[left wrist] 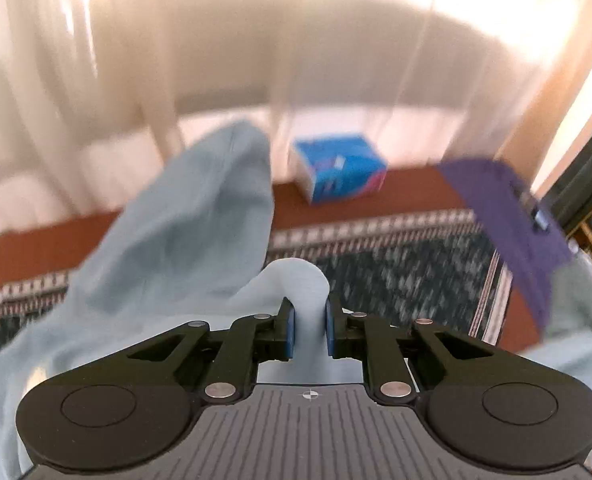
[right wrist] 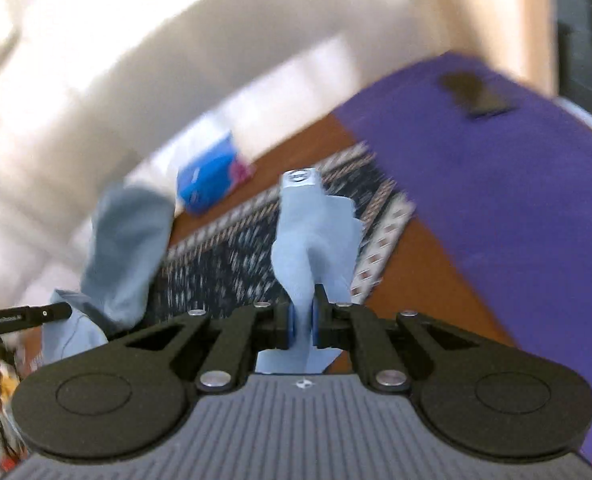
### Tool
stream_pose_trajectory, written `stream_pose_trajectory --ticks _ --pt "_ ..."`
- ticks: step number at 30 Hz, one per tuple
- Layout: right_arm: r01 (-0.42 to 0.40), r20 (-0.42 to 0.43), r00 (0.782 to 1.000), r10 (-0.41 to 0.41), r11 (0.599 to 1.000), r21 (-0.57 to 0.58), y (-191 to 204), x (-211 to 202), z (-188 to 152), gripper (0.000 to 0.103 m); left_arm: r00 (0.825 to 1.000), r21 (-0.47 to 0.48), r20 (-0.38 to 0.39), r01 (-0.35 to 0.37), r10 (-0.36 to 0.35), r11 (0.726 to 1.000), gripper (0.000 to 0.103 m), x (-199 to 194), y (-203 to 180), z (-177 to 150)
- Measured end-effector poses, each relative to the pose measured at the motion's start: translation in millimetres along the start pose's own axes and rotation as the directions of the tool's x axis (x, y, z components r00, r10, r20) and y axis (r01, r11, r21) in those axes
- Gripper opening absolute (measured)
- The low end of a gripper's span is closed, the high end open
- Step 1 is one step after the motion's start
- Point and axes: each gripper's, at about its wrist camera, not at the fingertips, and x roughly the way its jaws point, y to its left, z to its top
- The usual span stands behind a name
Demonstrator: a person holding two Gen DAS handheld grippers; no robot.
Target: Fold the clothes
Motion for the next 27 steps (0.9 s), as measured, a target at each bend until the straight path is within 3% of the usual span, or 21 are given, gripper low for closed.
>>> stream_pose_trajectory --ticks 4,6,7,13,17,19,23,27 --pt "0.049 0.032 0.998 -0.054 0.989 0.138 -19 -52 -3 0.011 0.997 -0.071 0.071 0.020 -0.015 0.997 0.010 1 8 8" --pt "0.097 0.012 0.995 -0.101 0.977 0.188 -27 -59 -11 0.027 0.997 -0.100 0.081 -0.002 0.010 0.995 0.010 9 16 7" --pt "0.129 -0.005 0.991 -0.130 0.972 0.196 -31 -57 -16 0.029 0.996 -0.108 0.081 -0.016 0.025 0.994 0.010 14 21 7" --pt "0.247 -0.028 0.969 -0.246 0.967 0.068 -37 -33 -41 0.029 0.989 -0.066 0.090 -0.112 0.118 0.992 0.010 40 34 6" --pt "0.299 -0.038 0.952 -0.303 0.951 -0.081 -41 -11 -52 0.047 0.987 -0.061 0.082 -0.137 0.141 0.989 0.010 48 38 9" --pt "0.321 -0.036 0.944 -0.329 0.937 -0.138 -46 0 -56 0.047 0.986 -0.055 0.078 -0.143 0.147 0.988 0.010 51 38 8" --pt "0.330 -0.038 0.942 -0.334 0.940 -0.089 -67 27 -50 0.061 0.984 -0.026 0.076 -0.159 0.160 0.987 0.010 55 35 4" --pt "0.326 -0.058 0.943 -0.327 0.945 -0.027 -86 56 -44 0.061 0.981 0.011 0.084 -0.174 0.173 0.985 0.010 57 32 0"
